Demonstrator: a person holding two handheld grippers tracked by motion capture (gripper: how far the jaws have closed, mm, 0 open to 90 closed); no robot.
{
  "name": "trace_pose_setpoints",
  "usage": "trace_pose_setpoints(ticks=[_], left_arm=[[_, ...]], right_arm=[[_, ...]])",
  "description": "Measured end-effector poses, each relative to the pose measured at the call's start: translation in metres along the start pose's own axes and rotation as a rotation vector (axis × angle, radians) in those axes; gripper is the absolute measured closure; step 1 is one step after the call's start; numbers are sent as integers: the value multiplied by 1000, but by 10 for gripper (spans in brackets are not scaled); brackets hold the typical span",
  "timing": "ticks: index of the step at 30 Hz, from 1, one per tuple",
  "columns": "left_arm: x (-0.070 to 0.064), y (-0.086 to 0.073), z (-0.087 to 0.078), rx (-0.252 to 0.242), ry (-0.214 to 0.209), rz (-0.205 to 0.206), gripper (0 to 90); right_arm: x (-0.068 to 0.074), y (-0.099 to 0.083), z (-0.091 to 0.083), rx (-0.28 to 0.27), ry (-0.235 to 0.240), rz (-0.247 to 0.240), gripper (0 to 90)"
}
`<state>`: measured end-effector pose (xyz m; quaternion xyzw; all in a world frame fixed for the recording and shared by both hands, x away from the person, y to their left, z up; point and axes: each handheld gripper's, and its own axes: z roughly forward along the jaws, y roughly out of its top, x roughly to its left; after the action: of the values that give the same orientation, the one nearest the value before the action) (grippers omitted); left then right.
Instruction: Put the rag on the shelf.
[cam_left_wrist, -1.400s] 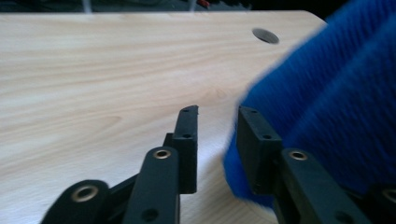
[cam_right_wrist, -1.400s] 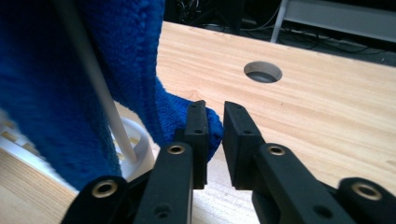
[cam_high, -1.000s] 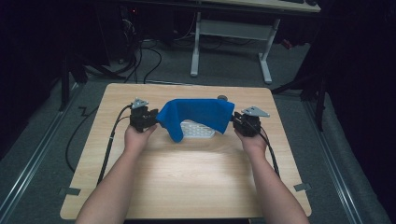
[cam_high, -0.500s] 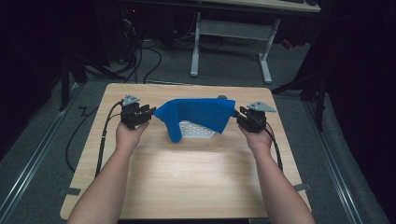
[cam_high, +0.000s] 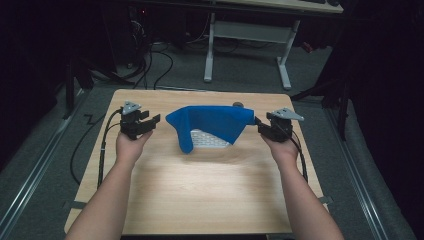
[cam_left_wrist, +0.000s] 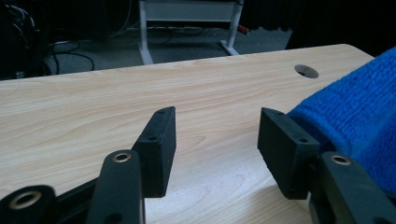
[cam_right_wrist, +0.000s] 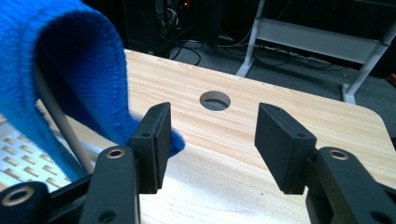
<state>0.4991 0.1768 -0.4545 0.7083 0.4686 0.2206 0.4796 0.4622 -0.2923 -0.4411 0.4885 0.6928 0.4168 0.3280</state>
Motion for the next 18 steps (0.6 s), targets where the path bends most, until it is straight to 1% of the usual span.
trace_pose_setpoints(ticks=[1, 3, 5, 6, 7, 10, 14, 16, 17, 18], left_arm=[[0, 0, 0, 0, 0, 0, 470], [1, -4, -4, -3, -1, -14, 470], [1, -6, -5, -2, -3, -15, 469], [1, -10, -8, -1, -4, -14, 469], [1, -10, -8, -1, -4, -14, 468], [0, -18, -14, 1, -4, -3, 462], [-1, -23, -19, 7, -3, 0, 454], [-2, -29, -26, 10, -5, 3, 448], [-3, -31, -27, 11, -3, 9, 445], [-5, -34, -29, 13, -2, 17, 442]], right_arm=[[0, 0, -1, -1, 3, 0, 461], [-1, -1, -4, 1, 9, 5, 453], [-1, -2, -5, 5, 9, 4, 448], [-1, -2, -8, 11, 11, 0, 438], [-1, -2, -8, 11, 11, 0, 438], [1, -2, -14, 10, 16, -10, 433], [3, -2, -20, 7, 29, -15, 428], [6, -3, -27, -6, 41, -29, 422], [7, -5, -31, -33, 38, -36, 424], [8, -6, -33, -28, 41, -34, 419]])
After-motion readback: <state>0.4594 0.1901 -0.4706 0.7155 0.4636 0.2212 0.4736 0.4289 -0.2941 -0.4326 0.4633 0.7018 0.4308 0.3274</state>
